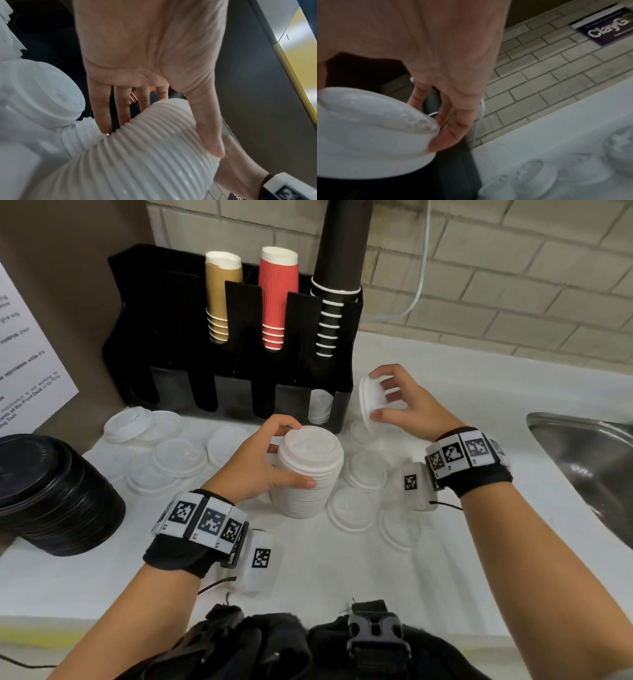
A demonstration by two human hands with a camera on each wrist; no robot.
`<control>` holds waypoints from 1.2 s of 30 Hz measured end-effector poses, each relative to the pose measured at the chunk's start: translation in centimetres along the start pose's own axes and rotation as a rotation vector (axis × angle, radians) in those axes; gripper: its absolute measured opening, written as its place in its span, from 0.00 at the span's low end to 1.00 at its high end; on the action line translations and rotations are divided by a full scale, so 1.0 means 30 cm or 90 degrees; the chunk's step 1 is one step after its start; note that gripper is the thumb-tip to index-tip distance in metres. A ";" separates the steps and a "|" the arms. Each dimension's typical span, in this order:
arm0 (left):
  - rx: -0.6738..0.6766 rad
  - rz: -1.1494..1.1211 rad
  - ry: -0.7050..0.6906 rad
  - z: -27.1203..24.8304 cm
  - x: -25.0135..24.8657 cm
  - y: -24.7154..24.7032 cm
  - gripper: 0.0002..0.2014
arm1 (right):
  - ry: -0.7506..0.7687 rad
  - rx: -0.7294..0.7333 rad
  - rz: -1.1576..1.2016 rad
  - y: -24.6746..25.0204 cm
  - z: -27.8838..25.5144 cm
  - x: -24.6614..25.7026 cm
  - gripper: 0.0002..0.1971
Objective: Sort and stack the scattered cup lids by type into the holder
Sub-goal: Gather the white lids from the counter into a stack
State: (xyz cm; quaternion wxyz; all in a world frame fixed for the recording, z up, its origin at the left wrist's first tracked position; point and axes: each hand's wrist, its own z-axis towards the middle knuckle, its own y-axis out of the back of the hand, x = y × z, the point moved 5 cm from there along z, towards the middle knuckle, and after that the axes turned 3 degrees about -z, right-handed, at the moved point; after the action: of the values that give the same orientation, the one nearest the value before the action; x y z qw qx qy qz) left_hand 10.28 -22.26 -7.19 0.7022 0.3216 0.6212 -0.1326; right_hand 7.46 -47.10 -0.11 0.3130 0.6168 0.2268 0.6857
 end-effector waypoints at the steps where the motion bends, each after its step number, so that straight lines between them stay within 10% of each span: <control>1: -0.004 0.001 0.003 -0.001 0.000 -0.001 0.40 | 0.014 0.023 0.020 -0.021 -0.012 0.030 0.25; 16: -0.051 -0.031 0.019 -0.018 0.012 -0.012 0.58 | 0.199 0.235 -0.129 -0.234 -0.049 0.271 0.23; 33: -0.027 -0.030 -0.018 -0.016 -0.009 -0.011 0.41 | 0.181 0.184 -0.104 -0.235 -0.080 0.238 0.25; 36: -0.020 -0.018 -0.021 -0.013 -0.011 -0.008 0.42 | 0.054 0.036 0.029 -0.134 -0.047 0.127 0.16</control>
State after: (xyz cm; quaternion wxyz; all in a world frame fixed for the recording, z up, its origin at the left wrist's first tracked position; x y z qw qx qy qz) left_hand 9.76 -22.28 -6.96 0.7151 0.2994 0.6163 -0.1382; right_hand 6.52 -41.47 -0.42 0.2700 0.6009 0.2451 0.7113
